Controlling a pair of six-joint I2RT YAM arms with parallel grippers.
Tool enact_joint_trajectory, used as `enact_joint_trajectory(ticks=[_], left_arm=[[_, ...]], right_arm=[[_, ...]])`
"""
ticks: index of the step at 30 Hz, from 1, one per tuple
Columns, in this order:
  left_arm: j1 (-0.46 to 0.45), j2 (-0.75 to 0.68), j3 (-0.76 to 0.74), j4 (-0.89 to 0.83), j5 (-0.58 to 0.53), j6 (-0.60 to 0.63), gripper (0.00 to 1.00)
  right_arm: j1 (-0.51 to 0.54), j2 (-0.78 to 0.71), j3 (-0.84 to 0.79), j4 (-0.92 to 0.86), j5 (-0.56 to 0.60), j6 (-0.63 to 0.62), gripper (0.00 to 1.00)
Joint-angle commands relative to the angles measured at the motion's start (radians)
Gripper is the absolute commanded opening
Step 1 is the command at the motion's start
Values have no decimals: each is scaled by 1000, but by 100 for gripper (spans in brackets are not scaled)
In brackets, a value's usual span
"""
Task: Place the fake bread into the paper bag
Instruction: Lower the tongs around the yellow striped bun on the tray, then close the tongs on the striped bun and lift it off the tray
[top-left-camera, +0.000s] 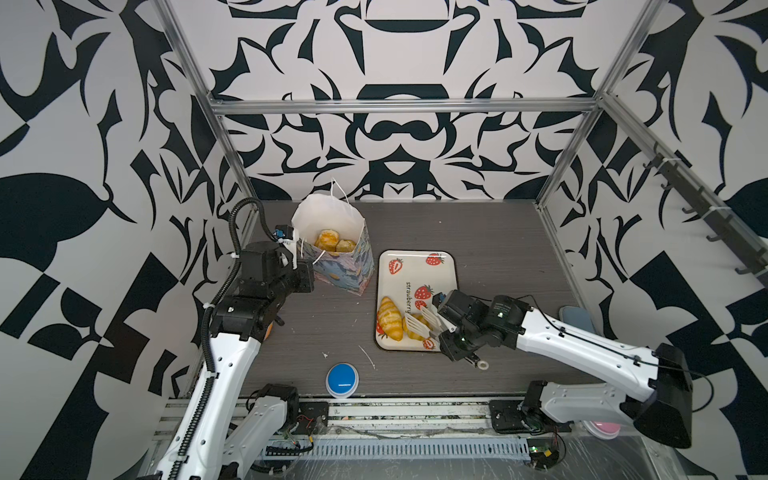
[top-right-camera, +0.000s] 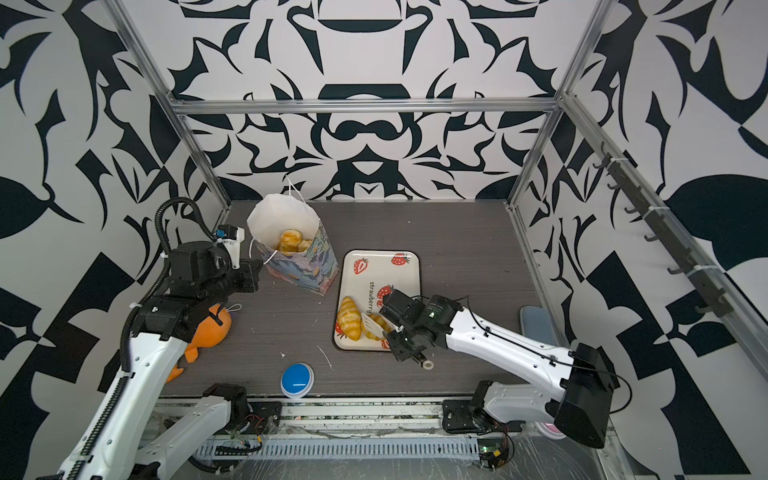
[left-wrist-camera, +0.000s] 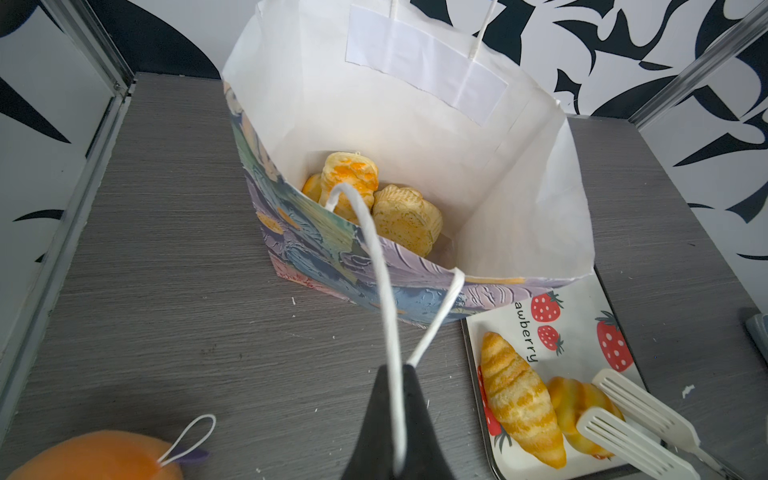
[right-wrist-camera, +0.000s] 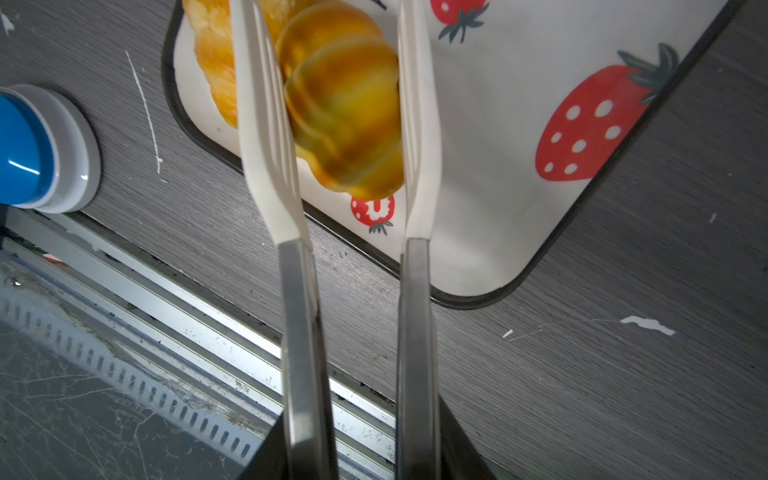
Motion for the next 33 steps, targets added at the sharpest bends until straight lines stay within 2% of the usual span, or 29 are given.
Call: enact_joint_trajectory(ticks=[1,17,33], left_arm=[[3,-1,-13,-17,4,0,5],[4,-2,-13,-17,5,0,5],[3,-5,-14,-17,5,0,5]], right_arm=[[3,-27,68,-13,48,-30,42],[-4,-42,105,-42,103,-50,42],[-37,-21,166,26,104,-56,42]])
